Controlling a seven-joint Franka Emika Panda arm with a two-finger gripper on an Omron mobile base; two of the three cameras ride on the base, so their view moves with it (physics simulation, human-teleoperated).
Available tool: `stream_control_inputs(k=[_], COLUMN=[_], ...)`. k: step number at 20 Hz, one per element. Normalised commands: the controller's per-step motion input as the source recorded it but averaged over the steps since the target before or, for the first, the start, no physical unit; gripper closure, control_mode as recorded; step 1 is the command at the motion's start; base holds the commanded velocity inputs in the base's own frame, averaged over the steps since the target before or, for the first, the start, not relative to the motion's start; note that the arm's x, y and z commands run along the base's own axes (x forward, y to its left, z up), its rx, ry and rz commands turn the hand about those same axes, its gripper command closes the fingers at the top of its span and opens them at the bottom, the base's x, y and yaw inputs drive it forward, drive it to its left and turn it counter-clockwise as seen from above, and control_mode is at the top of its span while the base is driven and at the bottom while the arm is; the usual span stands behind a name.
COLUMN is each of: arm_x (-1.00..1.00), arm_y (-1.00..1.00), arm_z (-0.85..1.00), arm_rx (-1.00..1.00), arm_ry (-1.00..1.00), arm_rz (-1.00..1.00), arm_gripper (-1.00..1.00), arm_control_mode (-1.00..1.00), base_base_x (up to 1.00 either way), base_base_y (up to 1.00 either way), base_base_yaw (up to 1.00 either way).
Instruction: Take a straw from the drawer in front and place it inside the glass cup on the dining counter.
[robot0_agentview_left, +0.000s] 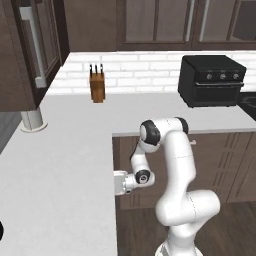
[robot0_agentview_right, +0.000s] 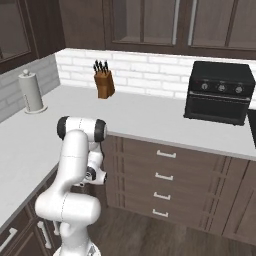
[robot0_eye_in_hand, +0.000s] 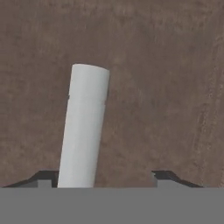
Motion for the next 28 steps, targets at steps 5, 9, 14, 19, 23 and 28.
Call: stream_control_inputs(k=[5,9,14,19,23,28], arm_x=[-0.29,-0.47,-0.57,-0.47,-0.36,-0.19], arm_y=[-0.06,-0.60,-0.97,-1.00,-1.00,-1.00], arm_z=[0.07,0.02,0.05,0.04,0.03,0.03], arm_rx=[0.00,0.00,0.01,0.07,0.08,0.05], arm_ry=[-0.06,-0.04,-0.03,0.00,0.00,0.00], arm_rz=[0.00,0.00,0.00,0.00,0.00,0.00], arm_gripper=[1.00,1.00,1.00,1.00,1.00,1.00], arm_control_mode=[-1.00,-1.00,-1.00,-1.00,-1.00,-1.00], base_base_x=[0.00,0.00,0.00,0.00,0.00,0.00], base_base_y=[0.00,0.00,0.00,0.00,0.00,0.00], base_base_yaw=[0.00,0.00,0.00,0.00,0.00,0.00])
